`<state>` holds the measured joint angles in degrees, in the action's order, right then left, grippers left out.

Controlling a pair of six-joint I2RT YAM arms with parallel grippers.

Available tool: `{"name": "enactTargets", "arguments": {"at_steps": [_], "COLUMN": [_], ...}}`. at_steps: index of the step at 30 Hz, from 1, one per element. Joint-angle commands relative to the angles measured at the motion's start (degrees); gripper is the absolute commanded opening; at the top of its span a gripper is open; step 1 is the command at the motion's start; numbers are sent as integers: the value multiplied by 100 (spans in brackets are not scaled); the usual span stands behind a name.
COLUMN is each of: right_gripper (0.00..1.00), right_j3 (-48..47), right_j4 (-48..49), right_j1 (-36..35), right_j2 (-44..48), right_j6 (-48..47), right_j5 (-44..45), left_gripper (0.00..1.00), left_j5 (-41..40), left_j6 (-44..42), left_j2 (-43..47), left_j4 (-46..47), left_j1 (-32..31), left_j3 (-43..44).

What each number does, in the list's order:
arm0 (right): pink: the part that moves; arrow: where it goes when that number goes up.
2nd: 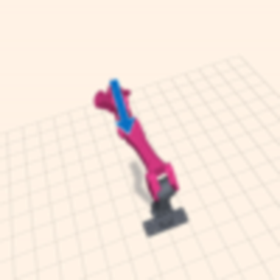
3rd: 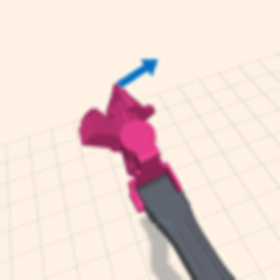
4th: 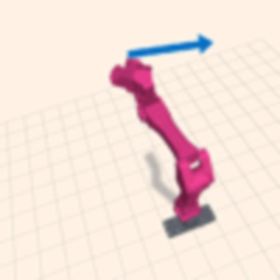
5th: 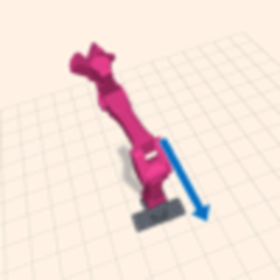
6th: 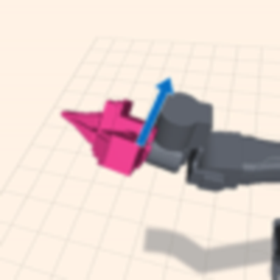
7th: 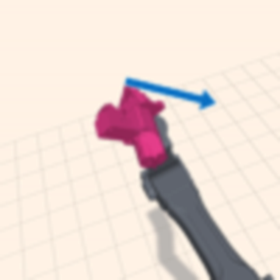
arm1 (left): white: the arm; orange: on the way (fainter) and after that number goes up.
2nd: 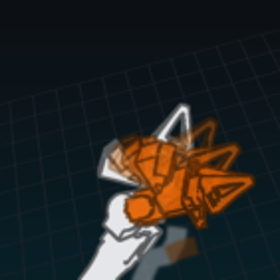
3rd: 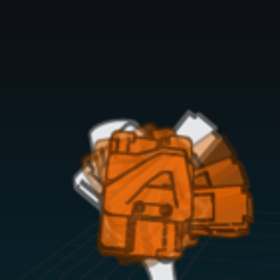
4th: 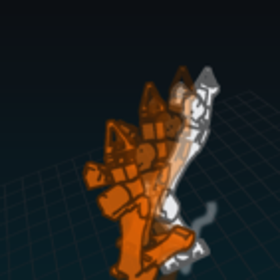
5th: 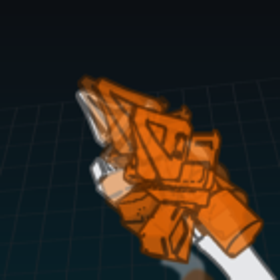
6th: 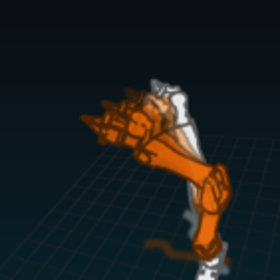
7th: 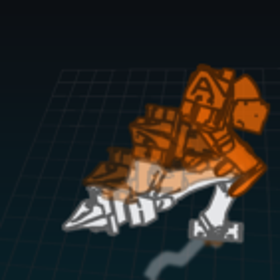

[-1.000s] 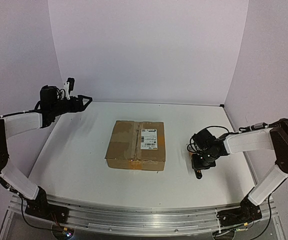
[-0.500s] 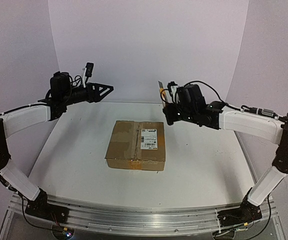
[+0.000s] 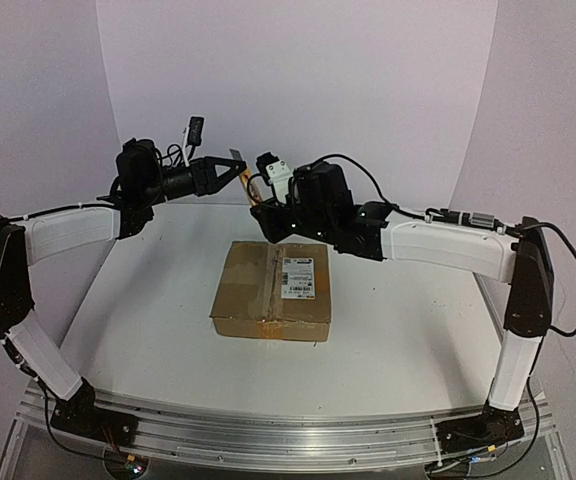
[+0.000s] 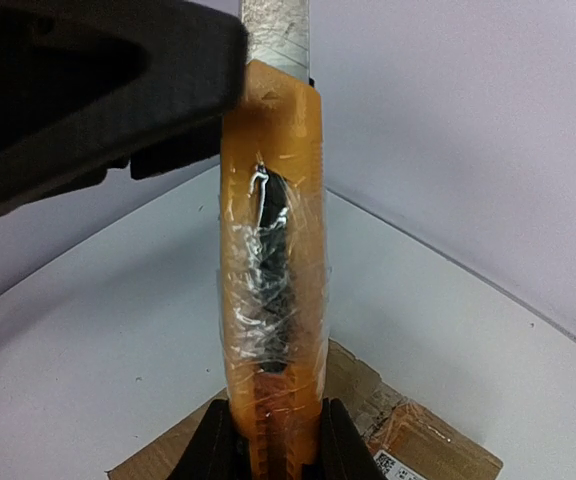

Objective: Unpack the express box

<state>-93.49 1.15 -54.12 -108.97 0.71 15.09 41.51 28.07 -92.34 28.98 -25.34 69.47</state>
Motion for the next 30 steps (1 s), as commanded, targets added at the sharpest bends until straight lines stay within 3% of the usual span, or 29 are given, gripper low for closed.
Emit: {"name": "enactTargets", "arguments": {"at_steps": [1,5,9,13,14,15,17,18,19,22,25,30], "right_gripper": [0,0,0,0,4,20,68,88,96,98,98,98], "right_j3": [-376,-361,-315,-202,-179,-161,-98,-73,-32,221,813,1066], "right_j4": [491,505,533,644,661,672,684,684,702,1030,2396,5149], "right_j1": [-90,-118,-119,-109,-84,-41,122,218,359,818,1256,1386], "right_j2": [-17,-11,-13,57,72,82,154,199,249,444,547,-123], "right_j6": [-441,-476,-498,-442,-371,-302,-52,195,408,1130,2182,3777], "right_j5": [-169,-120,-122,-146,-245,-417,-1088,-1449,-1880,-3029,-3880,-4271], "left_gripper": [51,33,4,0,0,0,0,0,0,0,0,0], "left_j5": [-212,-173,-33,119,175,227,410,507,598,881,1053,1045], "left_j6": [329,415,422,451,469,496,603,674,752,1021,1341,1941], "left_j2": [-96,-111,-108,-59,-41,-44,-64,-80,-97,-153,-202,-296], "left_j4": [-58,-65,12,146,238,356,612,770,935,1427,1846,2307], "left_j1": [-14,-15,-15,2,15,29,100,141,189,333,394,388], "left_j3": [421,435,424,340,312,289,263,262,262,253,276,358]}}
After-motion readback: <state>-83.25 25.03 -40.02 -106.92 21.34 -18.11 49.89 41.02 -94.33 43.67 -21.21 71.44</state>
